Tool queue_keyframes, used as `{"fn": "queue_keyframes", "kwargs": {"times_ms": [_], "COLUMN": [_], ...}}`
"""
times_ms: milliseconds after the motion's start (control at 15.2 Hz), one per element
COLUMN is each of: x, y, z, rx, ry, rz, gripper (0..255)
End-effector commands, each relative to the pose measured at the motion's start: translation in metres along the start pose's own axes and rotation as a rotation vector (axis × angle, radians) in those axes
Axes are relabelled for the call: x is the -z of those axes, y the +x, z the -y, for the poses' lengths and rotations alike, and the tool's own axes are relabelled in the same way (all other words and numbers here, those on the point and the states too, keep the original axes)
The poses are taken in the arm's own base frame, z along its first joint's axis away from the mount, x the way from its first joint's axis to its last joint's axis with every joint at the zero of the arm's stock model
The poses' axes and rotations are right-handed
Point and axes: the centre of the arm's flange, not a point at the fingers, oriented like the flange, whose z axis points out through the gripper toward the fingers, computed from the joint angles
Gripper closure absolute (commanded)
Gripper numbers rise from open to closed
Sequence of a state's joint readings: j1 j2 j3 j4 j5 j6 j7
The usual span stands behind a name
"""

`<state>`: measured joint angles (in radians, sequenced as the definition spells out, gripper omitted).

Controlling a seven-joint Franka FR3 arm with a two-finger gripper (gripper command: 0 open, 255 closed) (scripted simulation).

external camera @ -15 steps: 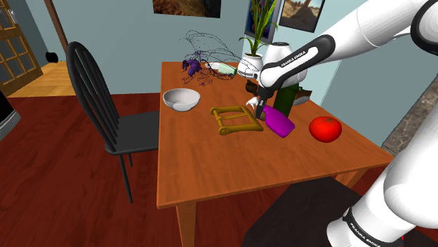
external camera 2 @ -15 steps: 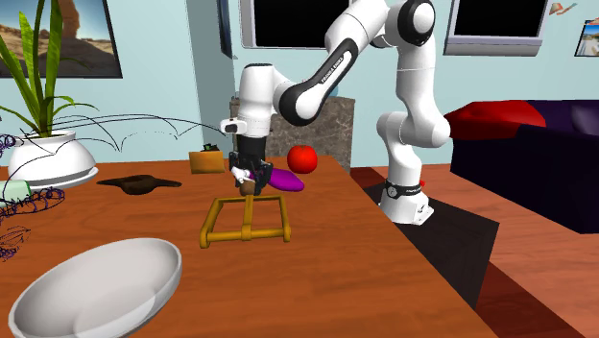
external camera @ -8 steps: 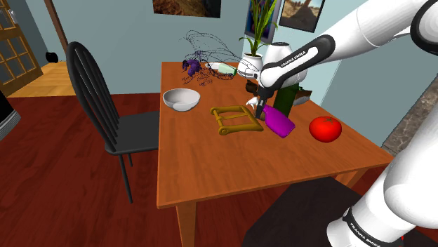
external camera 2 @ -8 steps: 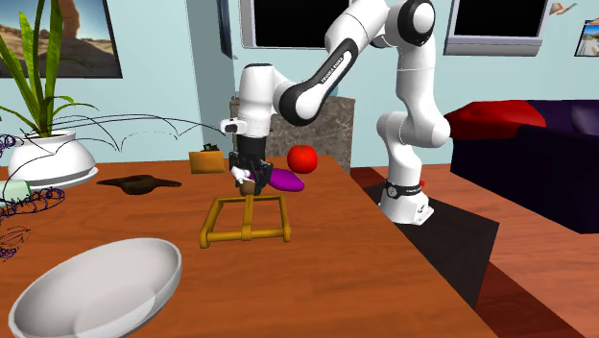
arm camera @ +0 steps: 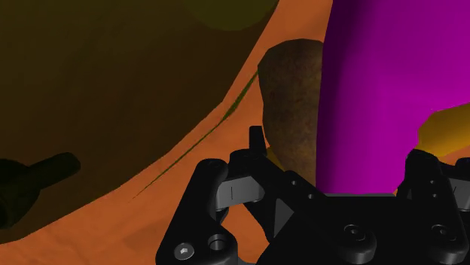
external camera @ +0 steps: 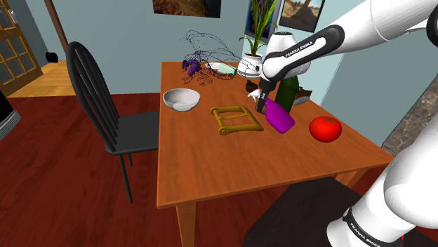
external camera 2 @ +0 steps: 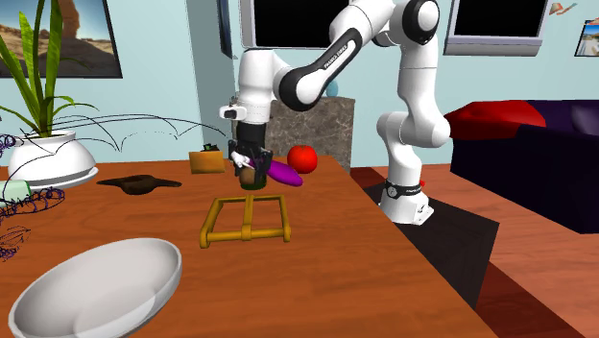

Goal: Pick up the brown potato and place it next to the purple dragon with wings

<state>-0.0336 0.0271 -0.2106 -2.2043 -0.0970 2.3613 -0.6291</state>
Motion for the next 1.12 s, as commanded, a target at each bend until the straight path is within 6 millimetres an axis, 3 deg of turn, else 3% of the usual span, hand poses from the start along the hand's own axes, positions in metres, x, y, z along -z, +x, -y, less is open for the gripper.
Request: {"fn": "queue_keyframes", "kwargs": {"times_ms": [0,1056], "x": [0.011,0.095], "y": [0.001,0.006], "z": [-0.002,-0.014], "rx": [0.000,0.000], "ry": [0.000,0.000], "rz": [0.000,0.000], "gripper": [255,255]}}
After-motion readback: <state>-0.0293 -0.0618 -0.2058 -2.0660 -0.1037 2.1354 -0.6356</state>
